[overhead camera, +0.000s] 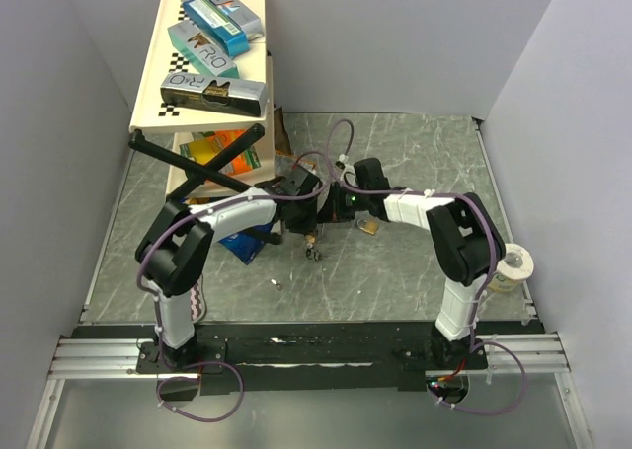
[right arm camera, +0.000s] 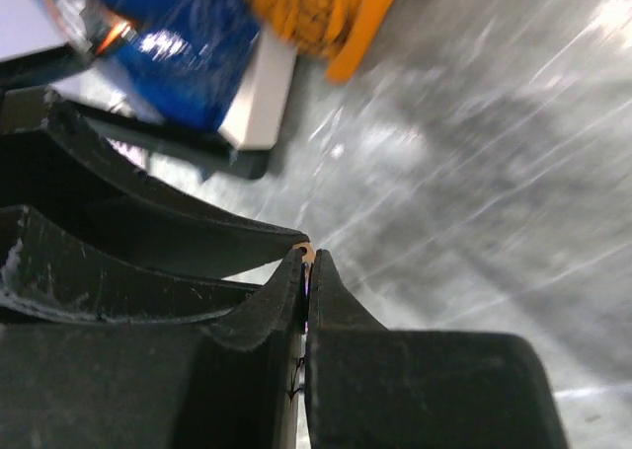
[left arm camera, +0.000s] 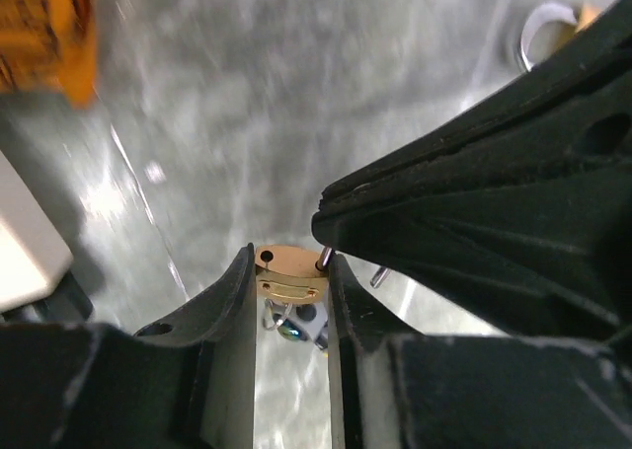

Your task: Unlock with the key

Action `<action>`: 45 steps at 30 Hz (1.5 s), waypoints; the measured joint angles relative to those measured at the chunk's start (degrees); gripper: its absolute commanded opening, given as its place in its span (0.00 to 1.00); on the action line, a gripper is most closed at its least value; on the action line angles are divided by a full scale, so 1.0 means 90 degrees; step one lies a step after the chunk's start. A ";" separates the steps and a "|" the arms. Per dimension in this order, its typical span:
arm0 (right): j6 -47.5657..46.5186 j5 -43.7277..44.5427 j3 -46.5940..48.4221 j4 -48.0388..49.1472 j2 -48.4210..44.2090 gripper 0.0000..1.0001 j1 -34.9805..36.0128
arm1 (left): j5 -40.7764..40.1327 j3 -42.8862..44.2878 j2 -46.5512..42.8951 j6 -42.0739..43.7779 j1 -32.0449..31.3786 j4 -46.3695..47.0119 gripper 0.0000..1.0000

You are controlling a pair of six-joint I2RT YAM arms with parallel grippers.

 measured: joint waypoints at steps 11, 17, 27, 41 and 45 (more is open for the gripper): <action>-0.0313 0.0410 0.0874 -0.0415 0.0976 0.45 -0.0124 | -0.0988 0.1042 0.1107 0.0010 -0.0151 -0.0707 0.01; -0.0359 0.0682 0.1003 -0.0542 0.1047 0.58 -0.0308 | -0.1018 0.1797 0.1620 0.0015 0.0063 -0.0865 0.01; -0.0345 0.0792 0.0906 -0.0554 0.0906 0.62 -0.0515 | -0.1081 0.1911 0.1685 -0.0002 0.0107 -0.0867 0.15; -0.0369 0.1180 0.0277 -0.0704 -0.0318 0.66 -0.0644 | -0.1086 0.1824 0.1598 -0.0034 0.0109 -0.0699 0.77; -0.0372 0.1326 0.0039 -0.0695 -0.0828 0.66 -0.0658 | -0.1124 0.1688 0.1503 -0.0024 0.0109 -0.0651 0.85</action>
